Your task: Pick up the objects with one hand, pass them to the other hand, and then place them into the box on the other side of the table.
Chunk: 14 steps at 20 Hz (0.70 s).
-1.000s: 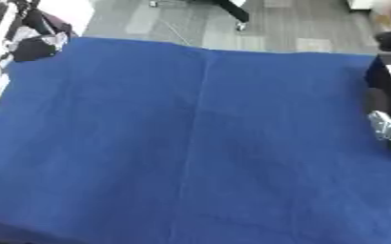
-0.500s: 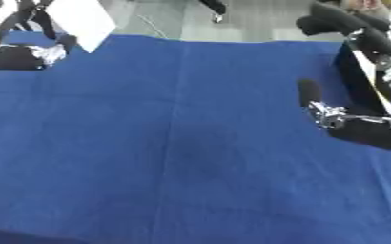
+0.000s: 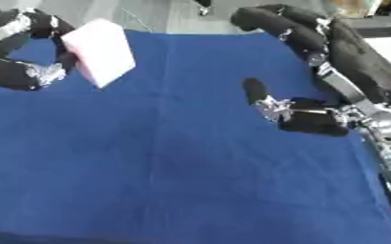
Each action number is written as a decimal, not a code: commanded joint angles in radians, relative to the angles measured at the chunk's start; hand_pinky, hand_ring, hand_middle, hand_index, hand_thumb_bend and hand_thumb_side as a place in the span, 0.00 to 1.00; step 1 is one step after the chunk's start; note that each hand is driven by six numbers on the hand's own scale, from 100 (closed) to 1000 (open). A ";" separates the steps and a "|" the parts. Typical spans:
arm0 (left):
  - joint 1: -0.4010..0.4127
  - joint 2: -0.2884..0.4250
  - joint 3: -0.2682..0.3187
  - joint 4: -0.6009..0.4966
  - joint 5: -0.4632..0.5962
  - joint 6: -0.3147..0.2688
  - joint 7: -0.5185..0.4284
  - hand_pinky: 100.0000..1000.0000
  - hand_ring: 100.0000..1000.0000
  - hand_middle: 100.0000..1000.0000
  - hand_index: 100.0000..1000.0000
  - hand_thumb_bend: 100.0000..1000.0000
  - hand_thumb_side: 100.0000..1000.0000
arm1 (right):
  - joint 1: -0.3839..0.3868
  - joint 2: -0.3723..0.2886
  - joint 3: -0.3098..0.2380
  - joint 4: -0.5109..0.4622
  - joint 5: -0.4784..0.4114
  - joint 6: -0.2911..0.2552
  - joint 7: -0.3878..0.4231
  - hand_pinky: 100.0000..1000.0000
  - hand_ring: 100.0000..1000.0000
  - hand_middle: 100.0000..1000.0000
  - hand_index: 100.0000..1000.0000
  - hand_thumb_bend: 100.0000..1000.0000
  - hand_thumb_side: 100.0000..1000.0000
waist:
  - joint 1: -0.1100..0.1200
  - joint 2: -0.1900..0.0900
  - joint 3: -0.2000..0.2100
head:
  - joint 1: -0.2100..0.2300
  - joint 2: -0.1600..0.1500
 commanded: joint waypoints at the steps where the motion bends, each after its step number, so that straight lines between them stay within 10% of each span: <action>1: -0.025 0.022 -0.006 -0.025 0.027 -0.005 -0.054 0.67 0.43 0.29 0.61 0.00 0.37 | -0.027 -0.006 0.018 -0.021 0.054 -0.040 -0.004 0.78 0.80 0.87 0.96 0.14 0.00 | 0.001 -0.026 0.002 | -0.007 0.007; 14: -0.059 0.003 -0.010 -0.036 0.122 0.020 -0.141 0.67 0.42 0.28 0.61 0.00 0.40 | -0.070 0.003 0.088 0.012 0.192 -0.119 -0.024 0.77 0.81 0.91 0.95 0.32 0.01 | 0.003 -0.024 0.006 | -0.007 0.008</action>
